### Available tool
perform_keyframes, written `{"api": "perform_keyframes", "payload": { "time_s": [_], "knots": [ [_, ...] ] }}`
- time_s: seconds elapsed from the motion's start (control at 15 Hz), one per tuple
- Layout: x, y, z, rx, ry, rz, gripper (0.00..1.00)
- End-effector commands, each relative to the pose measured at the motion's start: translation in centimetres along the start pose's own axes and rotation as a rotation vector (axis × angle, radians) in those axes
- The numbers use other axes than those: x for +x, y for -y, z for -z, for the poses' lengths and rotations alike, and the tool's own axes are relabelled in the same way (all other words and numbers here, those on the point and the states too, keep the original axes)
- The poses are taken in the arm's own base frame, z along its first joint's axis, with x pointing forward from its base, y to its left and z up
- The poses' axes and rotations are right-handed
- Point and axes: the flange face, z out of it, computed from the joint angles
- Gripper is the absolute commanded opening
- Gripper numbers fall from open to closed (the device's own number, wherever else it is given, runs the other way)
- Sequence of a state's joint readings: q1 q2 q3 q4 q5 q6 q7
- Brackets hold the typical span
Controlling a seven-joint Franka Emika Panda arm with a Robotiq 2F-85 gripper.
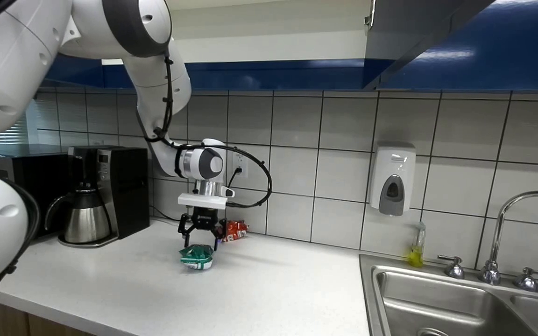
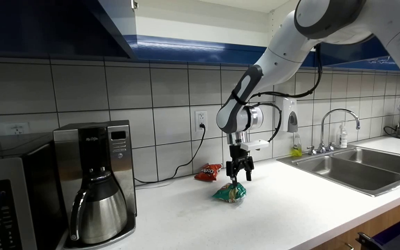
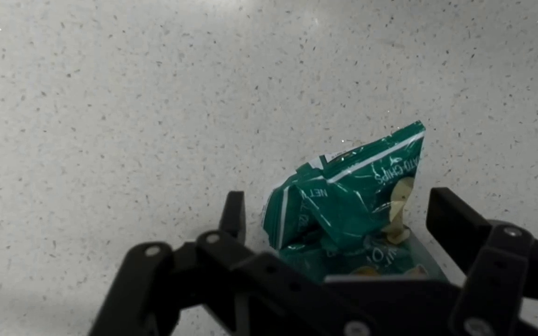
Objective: Put the green packet in the open upper cabinet.
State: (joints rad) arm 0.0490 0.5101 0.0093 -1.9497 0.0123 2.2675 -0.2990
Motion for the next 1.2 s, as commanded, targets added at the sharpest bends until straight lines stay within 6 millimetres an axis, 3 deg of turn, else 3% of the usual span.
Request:
{"api": "perform_keyframes", "payload": {
  "time_s": [0.0,0.2,0.27,0.33,0.47,0.93,1.07,1.13],
  "knots": [
    [1.5,-0.3,-0.4,-0.01,-0.01,0.021,1.0],
    [2.3,-0.1,-0.9,-0.01,-0.011,0.03,1.0],
    [2.4,-0.2,-1.0,-0.011,-0.01,0.032,0.93],
    [2.6,-0.2,-1.1,-0.011,-0.012,0.035,0.72],
    [2.9,-0.3,-1.0,-0.014,-0.014,0.036,0.67],
    [3.0,-0.8,-0.4,-0.023,-0.025,0.034,0.12],
    [2.9,-0.8,-0.4,-0.022,-0.027,0.033,0.01],
    [2.9,-0.9,-0.4,-0.021,-0.026,0.032,0.0]
  ]
}}
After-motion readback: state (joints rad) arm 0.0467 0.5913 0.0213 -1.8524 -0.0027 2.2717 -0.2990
